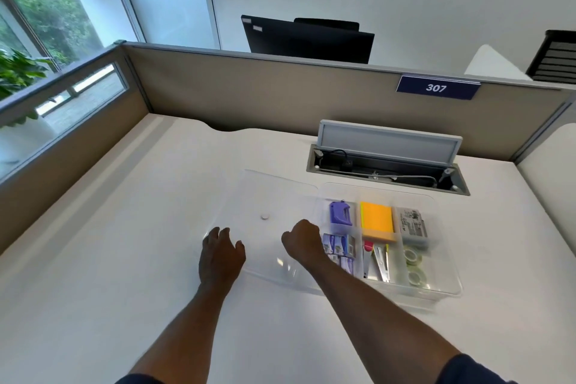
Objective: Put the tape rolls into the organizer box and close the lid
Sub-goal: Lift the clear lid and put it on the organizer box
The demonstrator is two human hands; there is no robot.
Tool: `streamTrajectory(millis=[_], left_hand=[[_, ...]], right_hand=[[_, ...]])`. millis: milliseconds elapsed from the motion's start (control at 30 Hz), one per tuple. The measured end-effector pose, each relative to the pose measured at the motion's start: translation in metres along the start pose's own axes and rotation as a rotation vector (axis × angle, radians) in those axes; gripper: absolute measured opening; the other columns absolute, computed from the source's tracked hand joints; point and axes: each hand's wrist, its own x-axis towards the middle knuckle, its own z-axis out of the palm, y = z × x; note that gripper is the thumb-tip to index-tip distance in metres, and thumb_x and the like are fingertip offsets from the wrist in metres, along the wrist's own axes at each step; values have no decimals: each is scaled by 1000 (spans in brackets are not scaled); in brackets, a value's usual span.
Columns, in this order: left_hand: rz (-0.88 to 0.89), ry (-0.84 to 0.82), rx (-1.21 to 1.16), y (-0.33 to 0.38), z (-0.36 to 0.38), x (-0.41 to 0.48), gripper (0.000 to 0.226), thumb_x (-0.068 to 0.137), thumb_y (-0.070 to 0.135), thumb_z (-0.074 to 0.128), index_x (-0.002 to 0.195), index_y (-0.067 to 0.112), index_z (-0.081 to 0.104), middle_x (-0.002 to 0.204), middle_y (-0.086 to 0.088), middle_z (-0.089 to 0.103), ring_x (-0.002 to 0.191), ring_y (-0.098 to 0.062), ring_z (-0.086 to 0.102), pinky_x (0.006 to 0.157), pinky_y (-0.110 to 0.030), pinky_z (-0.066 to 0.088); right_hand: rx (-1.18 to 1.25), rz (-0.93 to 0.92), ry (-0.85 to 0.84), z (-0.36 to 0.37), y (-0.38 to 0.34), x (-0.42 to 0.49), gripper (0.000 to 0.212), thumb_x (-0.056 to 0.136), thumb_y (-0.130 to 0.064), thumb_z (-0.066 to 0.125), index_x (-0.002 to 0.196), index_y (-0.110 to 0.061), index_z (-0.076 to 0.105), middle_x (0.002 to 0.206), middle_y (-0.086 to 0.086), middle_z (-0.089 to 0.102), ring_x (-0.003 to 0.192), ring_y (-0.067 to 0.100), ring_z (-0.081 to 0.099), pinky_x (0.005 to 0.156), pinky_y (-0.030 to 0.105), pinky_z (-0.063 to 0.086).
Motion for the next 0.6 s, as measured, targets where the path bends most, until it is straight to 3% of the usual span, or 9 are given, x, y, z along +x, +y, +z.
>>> streamTrajectory(millis=[100,233,467,600], left_hand=[[-9,-42,44,-6,-3,18,54,85,29,59,129,1,46,135,-22,46,129,-38,39,105,-45,39],[-24,-50,151,-11,-4,33,54,84,37,59,121,-1,47,122,-22,52,120,-37,45,102,-44,39],[-168,-74,125,-12,-9,37,45,85,39,56,110,3,51,114,-21,57,111,-39,50,90,-45,43],[-344,-44,-35,-30,-25,57,52,85,41,58,111,-4,57,117,-29,57,113,-44,51,93,-46,43]], right_hand=[[26,138,-14,15,-8,7,41,82,-16,53,118,4,54,122,24,59,117,38,56,95,35,48],[29,230,-40,26,-5,12,50,83,-21,51,125,7,45,129,22,54,122,37,53,100,35,45],[87,270,43,36,-9,6,36,85,-13,49,119,-2,43,125,19,56,118,37,53,95,36,46],[152,258,83,34,-8,5,37,86,-12,47,121,1,44,125,21,56,116,38,55,99,40,48]])
